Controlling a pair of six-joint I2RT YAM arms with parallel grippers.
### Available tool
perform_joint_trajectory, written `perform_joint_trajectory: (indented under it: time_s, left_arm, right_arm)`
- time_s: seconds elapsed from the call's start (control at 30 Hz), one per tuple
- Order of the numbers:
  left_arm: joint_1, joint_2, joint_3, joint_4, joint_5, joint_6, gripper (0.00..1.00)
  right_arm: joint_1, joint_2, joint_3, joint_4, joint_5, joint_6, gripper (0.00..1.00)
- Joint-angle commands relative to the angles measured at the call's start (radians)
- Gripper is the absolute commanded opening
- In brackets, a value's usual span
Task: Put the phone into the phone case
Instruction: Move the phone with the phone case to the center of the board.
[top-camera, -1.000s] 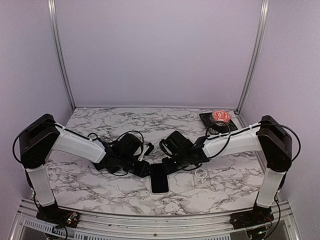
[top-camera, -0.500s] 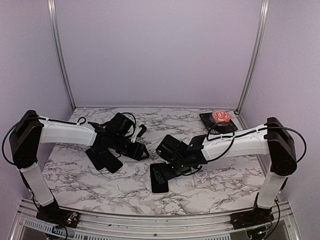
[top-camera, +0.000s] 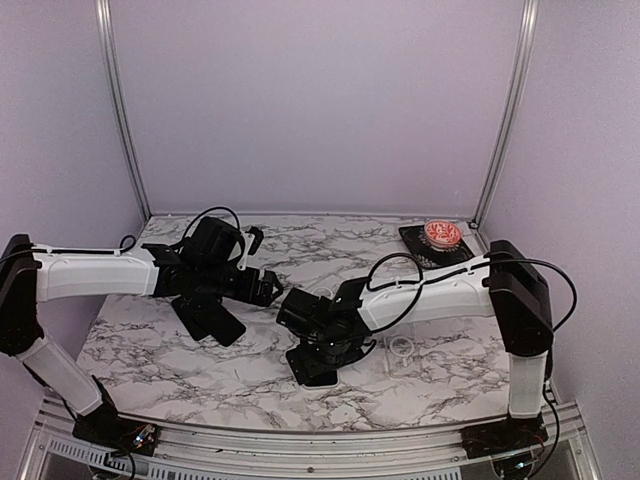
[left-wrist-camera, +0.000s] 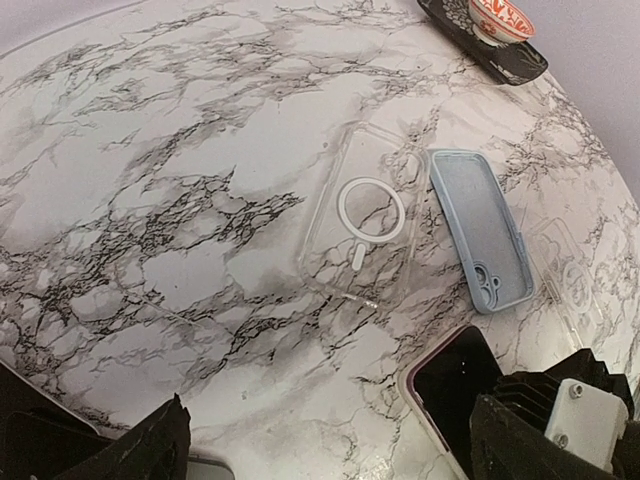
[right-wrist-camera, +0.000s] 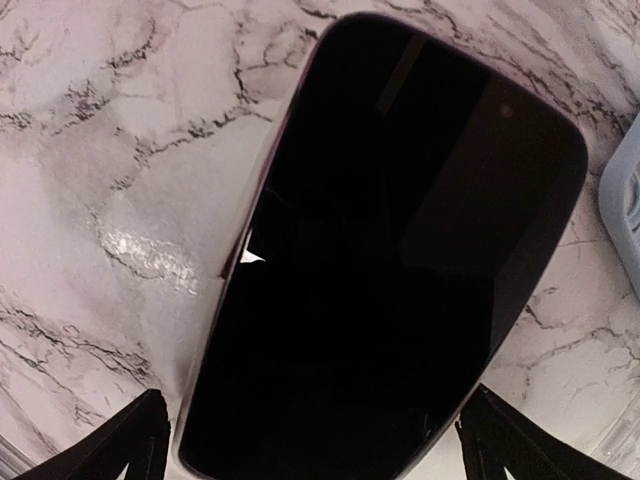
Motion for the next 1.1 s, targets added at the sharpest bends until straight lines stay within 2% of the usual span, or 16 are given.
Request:
perform_joint_trajectory:
  time_s: [0.0,0.1,0.23,0.5,0.57,0.7,0.87,0.97,1.07]
  left_arm:
    - [-0.001,-0.040,-0.036,0.055,-0.027,0.005,0.99]
    - [-0.001,-0.040,-0.045,0.064,-0.017,0.005,0.99]
    - [-0.002,-0.036,-0.056,0.075,-0.017,0.008,0.99]
    - [-0.001,-0.033,-0.056,0.078,-0.032,0.022,0.99]
    - [-0.002,-0.028,-0.054,0.078,-0.032,0.022,0.99]
    - [-0.002,-0.018,-0.052,0.078,-0.032,0.023,0.99]
    - [-0.002,-0.013,-0.053,0.078,-0.033,0.025,0.99]
    - [-0.001,-0.019,-0.065,0.086,-0.021,0.023,0.99]
    - [-0.002,-0.030,-0.099,0.169,0.032,-0.010,0.99]
  right_arm:
    - [0.033,0.053,0.076,-0.161,0.035,0.037,0.99]
    - [0.036,0.082,0.096,-0.193,0.037,0.038,0.99]
    - [0.032,0.092,0.071,-0.142,0.000,0.028,0.97]
    - [0.031,0.082,0.058,-0.120,0.004,-0.004,0.78]
    - [0.031,0.073,0.057,-0.115,0.016,-0.014,0.69]
    - [0.030,0.059,0.046,-0.105,0.041,-0.024,0.45]
    - [0.027,0.015,0.009,-0.043,0.050,-0.047,0.23]
    - [0.026,-0.020,-0.017,0.017,0.059,-0.080,0.14]
    - [0.025,-0.052,-0.061,0.069,0.093,-0.096,0.06]
